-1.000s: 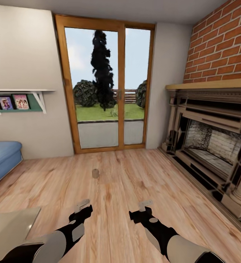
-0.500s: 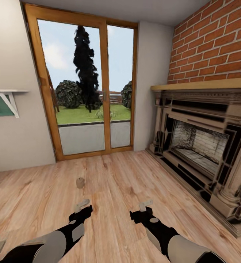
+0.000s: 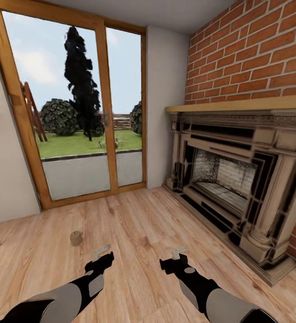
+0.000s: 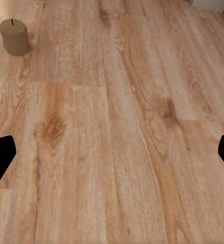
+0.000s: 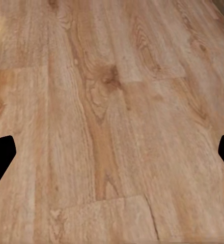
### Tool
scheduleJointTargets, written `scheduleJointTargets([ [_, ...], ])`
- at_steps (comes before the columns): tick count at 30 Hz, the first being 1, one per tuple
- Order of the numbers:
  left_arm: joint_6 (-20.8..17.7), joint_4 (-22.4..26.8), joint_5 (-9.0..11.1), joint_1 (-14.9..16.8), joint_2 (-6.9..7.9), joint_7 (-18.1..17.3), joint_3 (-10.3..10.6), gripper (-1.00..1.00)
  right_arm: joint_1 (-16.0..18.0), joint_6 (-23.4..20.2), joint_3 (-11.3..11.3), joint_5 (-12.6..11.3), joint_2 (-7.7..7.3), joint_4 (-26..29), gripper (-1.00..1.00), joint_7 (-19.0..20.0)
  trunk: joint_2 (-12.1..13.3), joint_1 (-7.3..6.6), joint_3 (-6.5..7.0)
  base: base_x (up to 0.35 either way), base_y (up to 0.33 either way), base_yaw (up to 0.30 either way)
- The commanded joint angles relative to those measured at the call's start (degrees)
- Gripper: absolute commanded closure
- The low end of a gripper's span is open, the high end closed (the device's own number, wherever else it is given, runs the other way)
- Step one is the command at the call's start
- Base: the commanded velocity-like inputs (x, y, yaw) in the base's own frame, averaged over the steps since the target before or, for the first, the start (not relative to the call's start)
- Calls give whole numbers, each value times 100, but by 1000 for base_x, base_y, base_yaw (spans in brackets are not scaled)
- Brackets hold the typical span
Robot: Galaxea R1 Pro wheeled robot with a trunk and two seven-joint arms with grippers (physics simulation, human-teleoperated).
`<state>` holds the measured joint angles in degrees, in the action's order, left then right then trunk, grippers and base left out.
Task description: Place each of the two pumpkins and all three candles from the living room inside a cabinet in the living room (use any cabinet), then make sure every cabinet is closed, and position the cauldron so it is next to a table in the living room.
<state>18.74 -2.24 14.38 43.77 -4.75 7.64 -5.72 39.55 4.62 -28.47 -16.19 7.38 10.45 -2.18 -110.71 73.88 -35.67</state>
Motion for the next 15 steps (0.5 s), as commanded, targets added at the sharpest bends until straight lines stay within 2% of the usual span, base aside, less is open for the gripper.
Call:
scheduleJointTargets([
  [1,42,-22,-13,9,0,0,-43,-100,7,21,-47,-51,1,-8,-100,-24,-3,0,-3,16,0,-273],
  [15,42,-22,-7,10,0,0,-49,-100,4,13,-19,-51,-59,-8,-100,-23,-3,0,3,2,0,-292],
])
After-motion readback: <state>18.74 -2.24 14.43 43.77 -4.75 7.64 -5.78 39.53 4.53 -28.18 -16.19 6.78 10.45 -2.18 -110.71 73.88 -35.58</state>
